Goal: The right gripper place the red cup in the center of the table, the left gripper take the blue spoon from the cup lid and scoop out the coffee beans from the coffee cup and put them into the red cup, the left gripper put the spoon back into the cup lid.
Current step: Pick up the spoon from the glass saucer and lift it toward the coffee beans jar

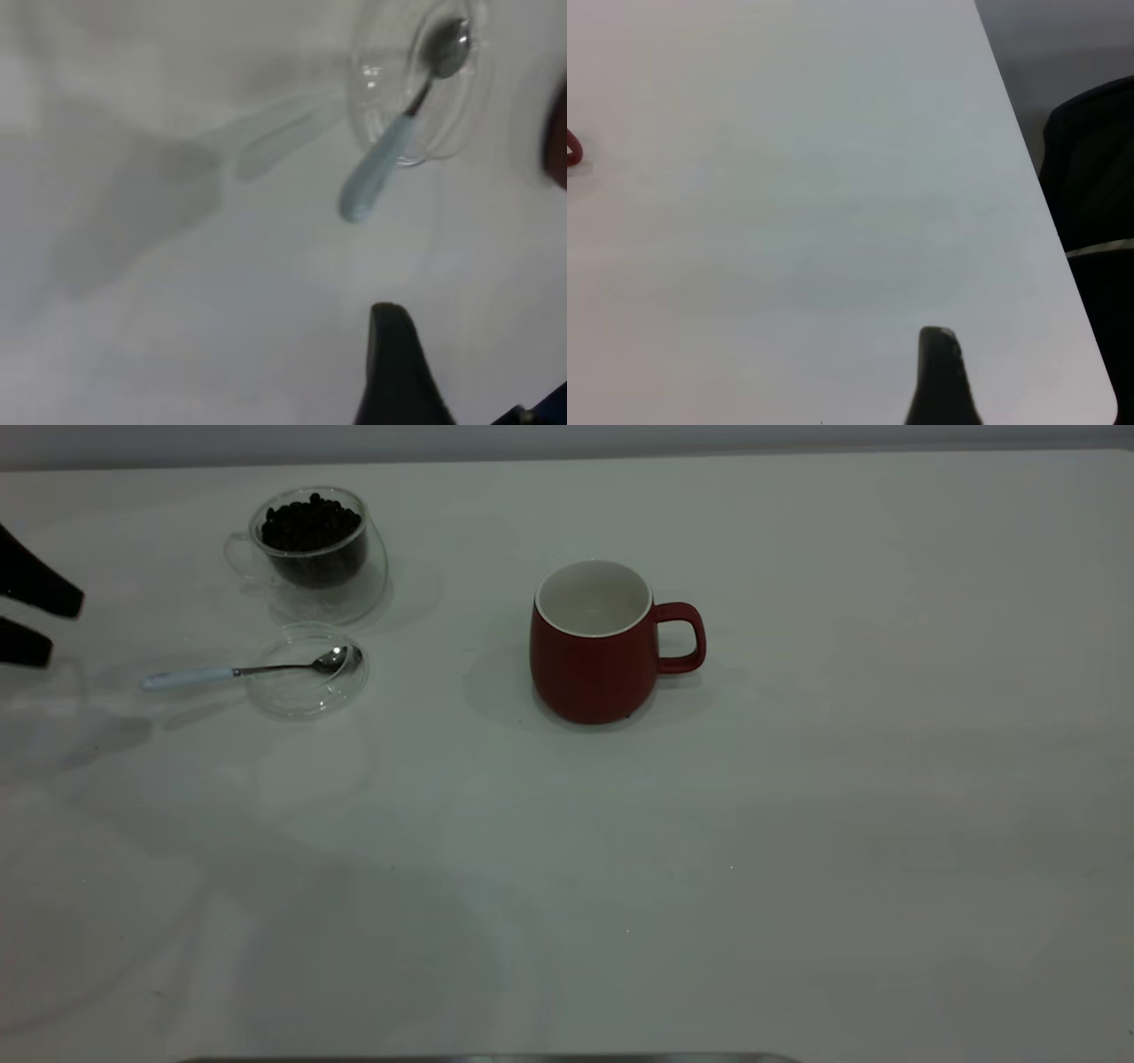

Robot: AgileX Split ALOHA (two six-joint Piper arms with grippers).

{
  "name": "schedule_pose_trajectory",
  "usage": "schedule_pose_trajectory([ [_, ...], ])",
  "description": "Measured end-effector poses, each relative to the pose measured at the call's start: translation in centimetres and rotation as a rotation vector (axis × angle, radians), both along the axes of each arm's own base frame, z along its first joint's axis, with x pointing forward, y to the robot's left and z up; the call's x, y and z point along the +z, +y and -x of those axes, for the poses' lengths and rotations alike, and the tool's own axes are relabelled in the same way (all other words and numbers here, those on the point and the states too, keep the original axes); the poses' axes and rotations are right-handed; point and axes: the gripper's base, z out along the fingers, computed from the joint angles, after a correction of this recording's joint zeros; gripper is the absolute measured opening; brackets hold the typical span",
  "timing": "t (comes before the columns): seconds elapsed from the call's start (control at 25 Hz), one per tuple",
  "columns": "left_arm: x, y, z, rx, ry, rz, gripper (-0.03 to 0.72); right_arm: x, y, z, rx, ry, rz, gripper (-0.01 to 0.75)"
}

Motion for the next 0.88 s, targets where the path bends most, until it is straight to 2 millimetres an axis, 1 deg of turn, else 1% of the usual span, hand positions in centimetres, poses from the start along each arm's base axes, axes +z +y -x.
schedule_pose_trajectory([
  [0.36,-4.5,-0.5,-0.1,0.035,-0.031,0.067,0.518,0.0,0.0,0.0,0.0,0.0,0.0,0.569],
  [0.64,-7.1,-1.0,-0.2,0.099,-0.065,0.132,0.518,0.0,0.0,0.0,0.0,0.0,0.0,0.569],
  [0.88,-8.7,-1.6,0.0,0.12,-0.081,0.215,0.518,0.0,0.0,0.0,0.0,0.0,0.0,0.569],
])
